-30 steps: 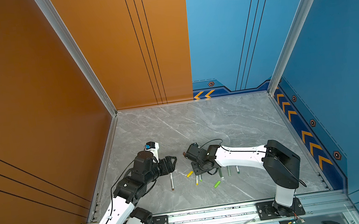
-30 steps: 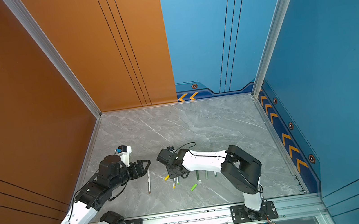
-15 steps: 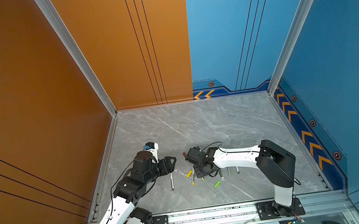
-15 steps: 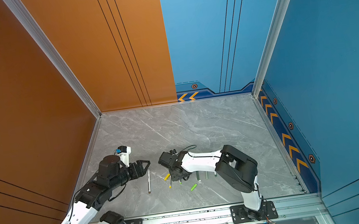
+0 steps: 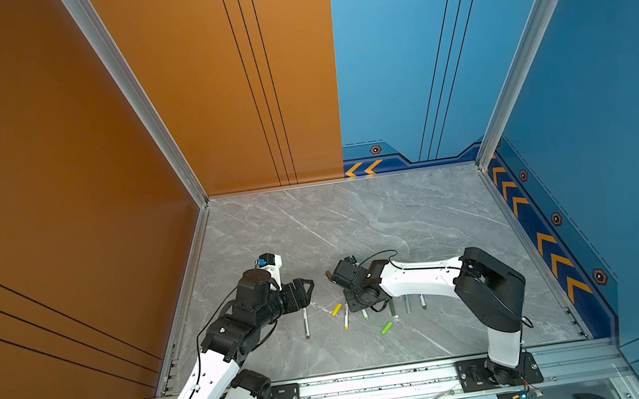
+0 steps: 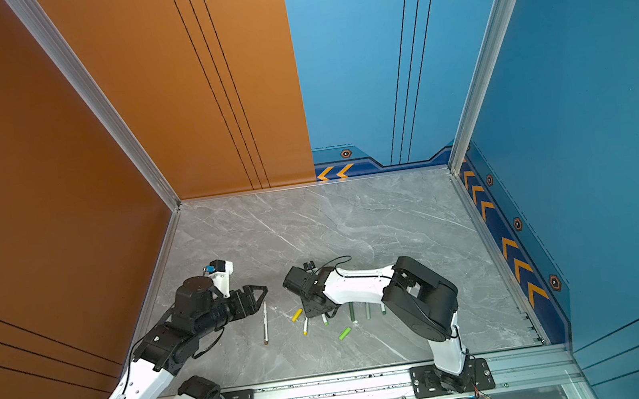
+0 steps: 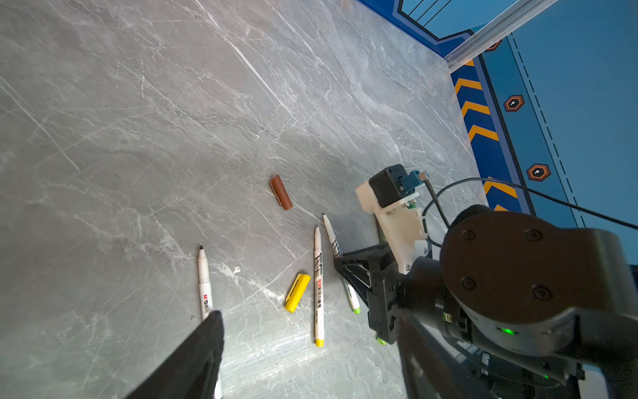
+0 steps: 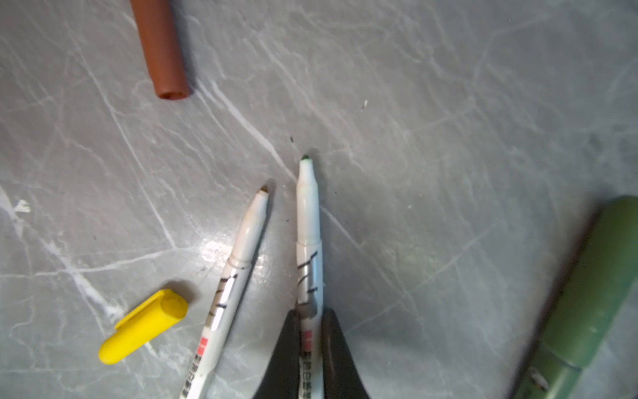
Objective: Insert the pens into the pen caps
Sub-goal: 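Grasp the white green-tipped marker on the table with the right gripper, then lift the white marker upright with the right gripper while the left gripper grasps it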
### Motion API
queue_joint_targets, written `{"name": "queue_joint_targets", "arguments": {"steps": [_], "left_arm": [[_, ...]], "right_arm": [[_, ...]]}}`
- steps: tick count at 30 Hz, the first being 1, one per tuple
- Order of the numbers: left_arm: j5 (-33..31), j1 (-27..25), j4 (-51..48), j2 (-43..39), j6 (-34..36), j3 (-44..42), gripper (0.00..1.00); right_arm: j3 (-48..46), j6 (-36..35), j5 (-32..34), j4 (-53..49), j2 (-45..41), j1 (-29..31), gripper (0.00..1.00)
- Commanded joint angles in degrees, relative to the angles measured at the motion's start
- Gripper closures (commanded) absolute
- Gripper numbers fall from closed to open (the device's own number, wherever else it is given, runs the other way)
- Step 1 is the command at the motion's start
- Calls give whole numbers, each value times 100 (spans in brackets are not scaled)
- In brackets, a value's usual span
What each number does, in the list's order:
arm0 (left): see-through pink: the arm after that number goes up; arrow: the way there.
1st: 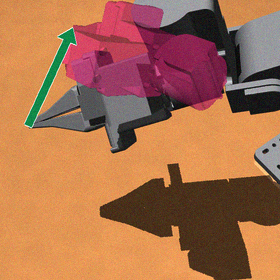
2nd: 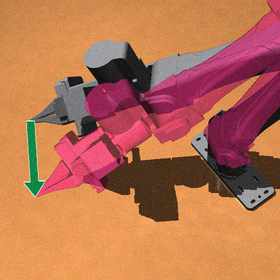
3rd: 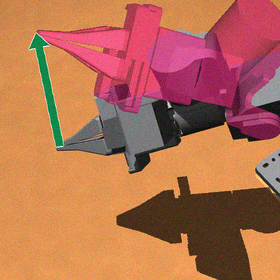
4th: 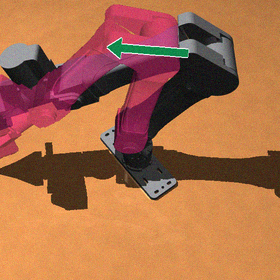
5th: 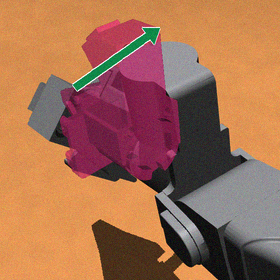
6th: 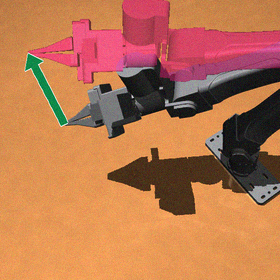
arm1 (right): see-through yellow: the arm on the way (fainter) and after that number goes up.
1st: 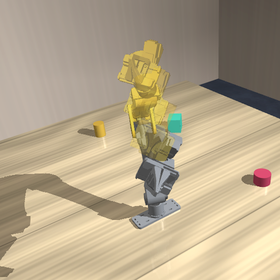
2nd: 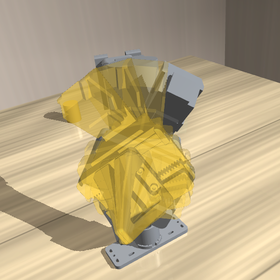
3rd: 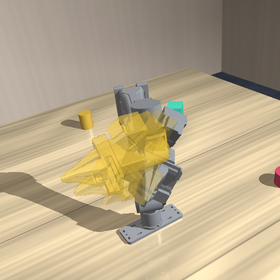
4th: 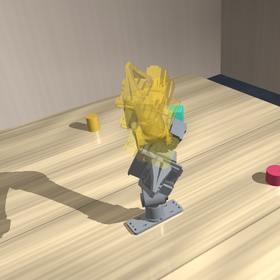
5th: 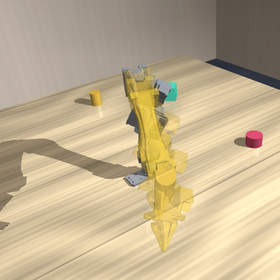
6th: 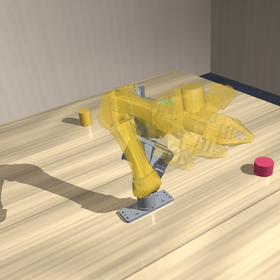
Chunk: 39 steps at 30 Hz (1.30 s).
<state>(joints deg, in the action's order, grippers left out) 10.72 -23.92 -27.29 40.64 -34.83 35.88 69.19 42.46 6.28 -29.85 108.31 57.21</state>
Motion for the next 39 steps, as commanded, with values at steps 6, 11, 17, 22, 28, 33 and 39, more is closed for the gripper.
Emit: {"name": "queue_joint_targets", "arguments": {"steps": [6,11,17,22,28,33,39], "left_arm": [[551,54,465,-358,169,-47,21],[1180,54,996,-322,186,7,22],[2427,-43,2014,-252,79,36,22],[2609,-102,2080,-73,169,201,22],[2568,-163,2206,235,204,278,29],[2345,-189,2489,344,135,257,35],[2285,-201,2641,553,117,333,47]], "right_arm": [[355,170,-46,277,-1171,-255,94],[160,265,-711,1296,-2082,-627,95],[-512,769,-2228,3067,-2693,-1091,95],[-605,764,-2596,3441,-2804,-1013,95],[-616,870,-2741,3775,-2785,-858,95],[-550,809,-2896,3742,-2741,-741,95],[-557,799,-2980,3828,-2763,-674,95]]}}
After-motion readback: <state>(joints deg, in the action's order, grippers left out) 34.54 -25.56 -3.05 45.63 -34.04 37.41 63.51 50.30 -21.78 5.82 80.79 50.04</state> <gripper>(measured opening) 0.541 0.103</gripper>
